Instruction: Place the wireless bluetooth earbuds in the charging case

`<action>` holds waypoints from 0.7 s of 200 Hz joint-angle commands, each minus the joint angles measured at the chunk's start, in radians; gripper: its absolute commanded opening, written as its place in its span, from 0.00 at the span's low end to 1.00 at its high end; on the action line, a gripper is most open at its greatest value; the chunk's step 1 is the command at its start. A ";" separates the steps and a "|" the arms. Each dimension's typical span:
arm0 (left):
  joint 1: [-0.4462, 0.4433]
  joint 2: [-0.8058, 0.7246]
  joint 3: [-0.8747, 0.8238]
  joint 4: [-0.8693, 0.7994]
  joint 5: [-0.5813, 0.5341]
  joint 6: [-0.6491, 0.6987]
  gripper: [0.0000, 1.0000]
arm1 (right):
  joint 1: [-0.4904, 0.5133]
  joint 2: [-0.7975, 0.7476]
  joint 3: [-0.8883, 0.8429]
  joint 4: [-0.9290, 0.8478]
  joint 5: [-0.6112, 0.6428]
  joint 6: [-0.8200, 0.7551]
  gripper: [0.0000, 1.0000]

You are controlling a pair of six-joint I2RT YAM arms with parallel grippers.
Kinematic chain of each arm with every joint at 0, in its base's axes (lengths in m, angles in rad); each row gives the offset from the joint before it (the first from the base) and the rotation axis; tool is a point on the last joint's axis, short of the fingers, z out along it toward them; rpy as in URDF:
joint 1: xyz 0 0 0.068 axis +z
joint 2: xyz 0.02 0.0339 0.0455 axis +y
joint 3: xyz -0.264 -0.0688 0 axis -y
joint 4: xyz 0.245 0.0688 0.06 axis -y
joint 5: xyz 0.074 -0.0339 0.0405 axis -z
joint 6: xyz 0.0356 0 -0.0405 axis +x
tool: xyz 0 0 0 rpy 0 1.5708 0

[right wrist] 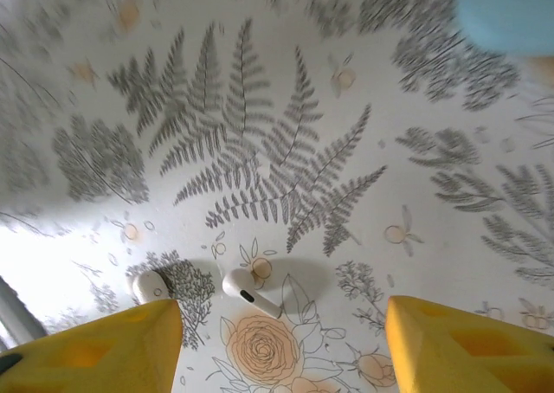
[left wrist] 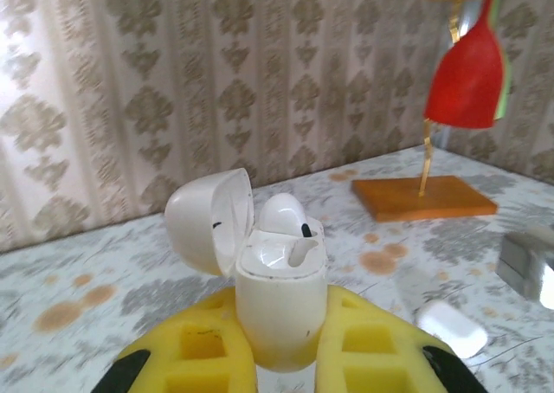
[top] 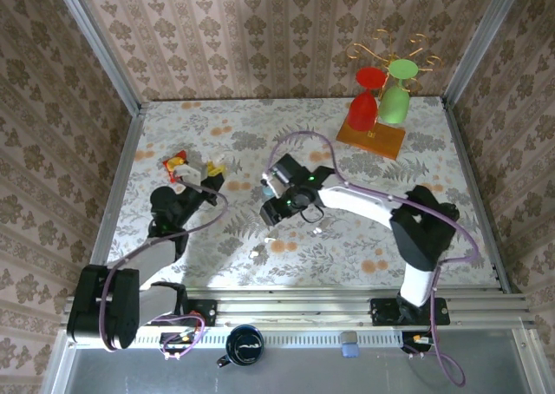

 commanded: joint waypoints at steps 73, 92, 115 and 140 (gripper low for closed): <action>0.110 -0.089 -0.062 -0.069 -0.057 -0.084 0.00 | 0.145 0.340 0.429 -0.556 0.191 -0.209 0.59; 0.113 -0.112 -0.062 -0.088 -0.049 -0.084 0.00 | 0.161 0.391 0.493 -0.618 0.218 -0.229 0.57; 0.116 -0.135 -0.061 -0.113 -0.059 -0.072 0.00 | 0.168 0.440 0.564 -0.665 0.252 -0.237 0.53; 0.119 -0.155 -0.061 -0.127 -0.063 -0.077 0.00 | 0.171 0.481 0.628 -0.691 0.262 -0.237 0.52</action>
